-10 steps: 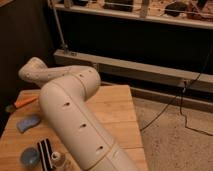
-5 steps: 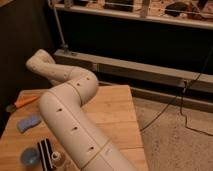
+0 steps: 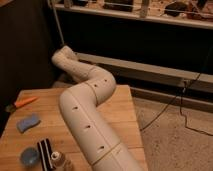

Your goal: Drag the ceramic bowl in a circle

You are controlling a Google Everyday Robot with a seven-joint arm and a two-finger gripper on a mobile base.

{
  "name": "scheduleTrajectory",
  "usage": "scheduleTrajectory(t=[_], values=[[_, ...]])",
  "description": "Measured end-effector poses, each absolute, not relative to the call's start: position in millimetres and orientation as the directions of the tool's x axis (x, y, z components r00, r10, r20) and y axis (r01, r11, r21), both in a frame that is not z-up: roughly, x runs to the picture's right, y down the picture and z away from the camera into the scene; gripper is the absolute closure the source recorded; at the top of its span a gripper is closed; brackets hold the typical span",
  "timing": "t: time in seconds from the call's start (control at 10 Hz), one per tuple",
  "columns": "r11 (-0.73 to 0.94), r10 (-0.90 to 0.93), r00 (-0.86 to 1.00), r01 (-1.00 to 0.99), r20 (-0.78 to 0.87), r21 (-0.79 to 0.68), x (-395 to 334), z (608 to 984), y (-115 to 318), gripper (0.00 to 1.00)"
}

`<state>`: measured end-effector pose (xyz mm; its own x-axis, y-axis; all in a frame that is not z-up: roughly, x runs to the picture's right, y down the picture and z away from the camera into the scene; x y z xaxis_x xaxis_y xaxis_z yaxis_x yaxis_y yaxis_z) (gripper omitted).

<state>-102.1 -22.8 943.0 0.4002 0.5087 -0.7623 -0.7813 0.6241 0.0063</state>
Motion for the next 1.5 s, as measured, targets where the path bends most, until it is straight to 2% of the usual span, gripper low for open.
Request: scheduleTrajectory(t=[0.7,0.9,1.2,1.5], values=[[0.616,0.489,0.39,-0.788,-0.78,-0.008,-89,938,-12,1.0],[0.591,0.454,0.37,-0.806,-0.81,-0.036,-62,924,13,1.0],[0.489,0.418,0.357,-0.864,-0.836,-0.124,-32,885,75,1.0],[0.471,0.367,0.427,-0.852,-0.827,-0.231,-32,857,118,1.0]])
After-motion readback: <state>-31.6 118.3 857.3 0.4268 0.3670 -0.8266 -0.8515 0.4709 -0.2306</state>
